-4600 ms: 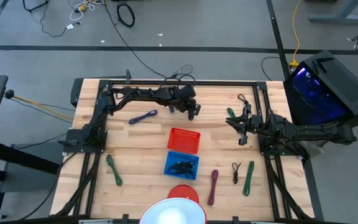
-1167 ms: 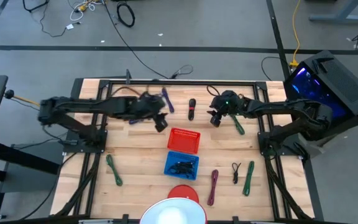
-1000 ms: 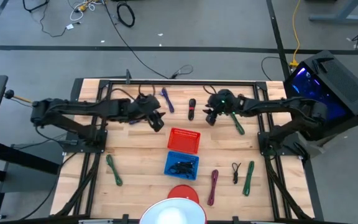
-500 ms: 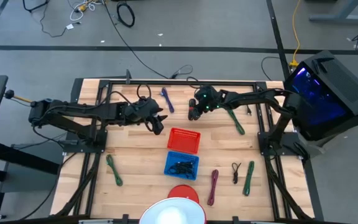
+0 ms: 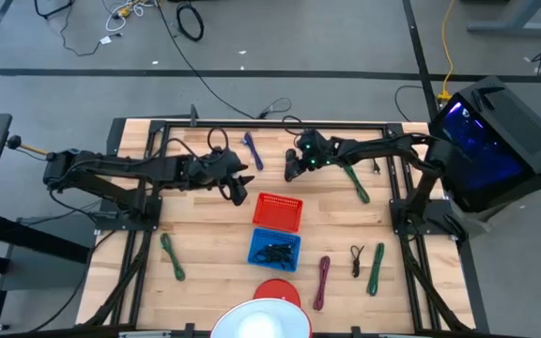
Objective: Pick & Place USB Port
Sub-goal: Put the small black USB cable into the blue bin
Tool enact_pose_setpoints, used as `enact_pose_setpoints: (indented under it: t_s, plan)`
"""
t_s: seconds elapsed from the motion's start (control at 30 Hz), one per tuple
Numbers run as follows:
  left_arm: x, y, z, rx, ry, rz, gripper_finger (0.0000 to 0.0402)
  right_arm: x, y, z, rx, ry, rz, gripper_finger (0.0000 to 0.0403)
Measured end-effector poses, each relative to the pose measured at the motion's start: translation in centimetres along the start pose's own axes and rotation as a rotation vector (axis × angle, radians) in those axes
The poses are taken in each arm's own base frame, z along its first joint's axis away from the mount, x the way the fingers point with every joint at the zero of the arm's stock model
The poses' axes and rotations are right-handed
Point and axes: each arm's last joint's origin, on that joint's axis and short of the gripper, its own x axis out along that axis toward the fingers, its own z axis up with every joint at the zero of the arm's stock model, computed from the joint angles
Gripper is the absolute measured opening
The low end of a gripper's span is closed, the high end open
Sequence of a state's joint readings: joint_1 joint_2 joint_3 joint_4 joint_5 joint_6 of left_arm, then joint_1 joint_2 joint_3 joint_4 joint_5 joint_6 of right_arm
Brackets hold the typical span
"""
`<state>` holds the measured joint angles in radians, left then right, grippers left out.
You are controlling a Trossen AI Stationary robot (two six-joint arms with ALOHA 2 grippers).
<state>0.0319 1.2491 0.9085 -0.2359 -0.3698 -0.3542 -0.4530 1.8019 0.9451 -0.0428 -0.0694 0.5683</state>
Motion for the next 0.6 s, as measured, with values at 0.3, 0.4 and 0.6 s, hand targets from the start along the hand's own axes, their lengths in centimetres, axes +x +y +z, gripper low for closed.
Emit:
enact_pose_setpoints:
  t_s: [0.3,0.4,0.6]
  plan:
    - [-0.2,-0.5,-0.2,0.012,0.002,-0.017,0.0193,2.8,-0.7,-0.1,0.070,0.019,0.062,0.0153]
    - [-0.2,-0.5,-0.2,0.019,0.001,-0.017,0.0193,3.0,-0.6,0.1,0.056,0.021,0.035,0.0152]
    - [-0.2,-0.5,-0.2,0.021,0.001,-0.015,0.0193,3.0,-0.5,0.2,-0.026,0.024,0.019,0.0053]
